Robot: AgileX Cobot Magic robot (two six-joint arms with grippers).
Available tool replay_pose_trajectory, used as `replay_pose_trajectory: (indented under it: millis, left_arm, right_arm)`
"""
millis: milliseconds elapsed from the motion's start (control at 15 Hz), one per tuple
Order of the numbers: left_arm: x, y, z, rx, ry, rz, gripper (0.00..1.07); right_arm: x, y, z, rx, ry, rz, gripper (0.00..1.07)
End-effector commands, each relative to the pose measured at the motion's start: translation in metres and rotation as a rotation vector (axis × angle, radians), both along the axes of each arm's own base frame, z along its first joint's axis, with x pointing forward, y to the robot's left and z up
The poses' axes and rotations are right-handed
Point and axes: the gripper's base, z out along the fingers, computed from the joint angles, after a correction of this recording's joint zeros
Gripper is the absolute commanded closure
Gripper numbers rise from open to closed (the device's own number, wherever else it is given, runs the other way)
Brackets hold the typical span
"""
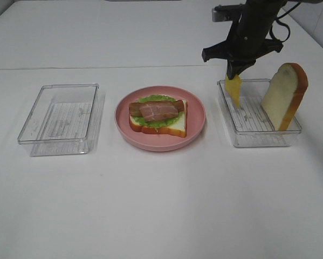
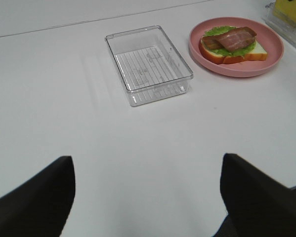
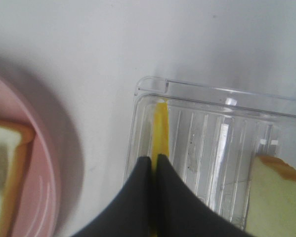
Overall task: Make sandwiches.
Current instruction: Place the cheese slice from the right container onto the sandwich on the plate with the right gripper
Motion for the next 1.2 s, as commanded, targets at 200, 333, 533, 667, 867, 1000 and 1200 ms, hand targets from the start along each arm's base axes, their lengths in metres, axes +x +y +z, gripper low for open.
replay_pose_trajectory:
  millis: [200, 333, 533, 667, 867, 1000, 1200]
  left_arm:
    - [-0.002, 0.001, 0.0, -0.018, -0.022, -0.001, 0.3]
    - [-0.002, 0.001, 0.0, -0.018, -0.022, -0.001, 0.3]
    - [-0.002, 0.001, 0.0, -0.018, -0.022, -0.001, 0.3]
    - [-0.002, 0.001, 0.0, -0.018, -0.022, -0.001, 0.3]
    - [-0.002, 0.001, 0.0, -0.018, -0.022, -0.001, 0.3]
    - [-0.002, 0.001, 0.0, -0.018, -0.022, -0.001, 0.3]
    - [-0.002, 0.001, 0.0, -0.018, -0.022, -0.001, 0.3]
  right_arm:
    - [-0.016, 0.014, 0.055, 0.202, -0.053, 0.063, 1.07]
    - [-0.022, 0.031, 0.06, 0.375, -0.021, 0.14, 1.07]
    - [-0.031, 0.067, 0.057, 0.561, 0.021, 0.258, 1.07]
    - [-0.032, 0.077, 0.049, 0.605, 0.053, 0.255, 1.07]
    - [-0.027, 0.093, 0.019, 0.727, 0.149, 0.205, 1.07]
    - [-0.022, 0.095, -0.002, 0.755, 0.188, 0.171, 1.07]
    - [-0.017, 0.093, -0.018, 0.702, 0.173, 0.148, 1.07]
